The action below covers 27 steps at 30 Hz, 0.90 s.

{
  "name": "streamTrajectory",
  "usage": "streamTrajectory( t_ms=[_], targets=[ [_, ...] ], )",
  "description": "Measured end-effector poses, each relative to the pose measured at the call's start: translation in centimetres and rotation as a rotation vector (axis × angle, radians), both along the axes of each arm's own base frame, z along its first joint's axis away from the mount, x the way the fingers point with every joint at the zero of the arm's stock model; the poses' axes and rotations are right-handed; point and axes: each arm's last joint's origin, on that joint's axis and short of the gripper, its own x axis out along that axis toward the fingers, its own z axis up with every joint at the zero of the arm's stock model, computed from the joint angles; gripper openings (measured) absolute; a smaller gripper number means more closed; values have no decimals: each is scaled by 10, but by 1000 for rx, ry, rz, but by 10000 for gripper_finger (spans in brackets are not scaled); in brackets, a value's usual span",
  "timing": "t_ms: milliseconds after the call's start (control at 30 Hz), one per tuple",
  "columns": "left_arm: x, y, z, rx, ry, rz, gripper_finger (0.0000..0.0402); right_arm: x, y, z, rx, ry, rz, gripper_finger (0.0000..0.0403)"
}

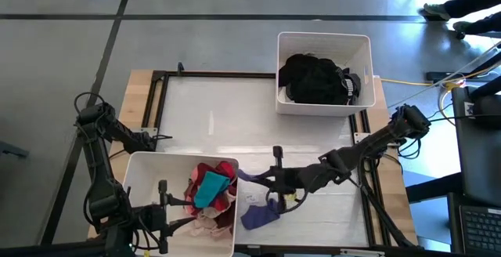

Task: Sort clothes
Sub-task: Put the violet sock into the bottom white laundry bin

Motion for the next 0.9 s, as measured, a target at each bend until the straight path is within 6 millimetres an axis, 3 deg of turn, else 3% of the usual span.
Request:
streamTrajectory(
  t_ms=[133, 433, 667, 900],
  targets=[
    [0, 0, 0, 0, 0, 0, 169, 5, -3, 16, 1, -97, -2, 16],
    [0, 0, 0, 4, 0, -1, 169, 24, -16, 23, 33, -247, 52, 16],
    [0, 0, 0, 4, 0, -1, 169, 50, -25, 13, 54, -357, 100, 17],
    [0, 0, 0, 22, -1, -6, 169, 83, -27, 7, 51, -359, 176, 17]
  ],
)
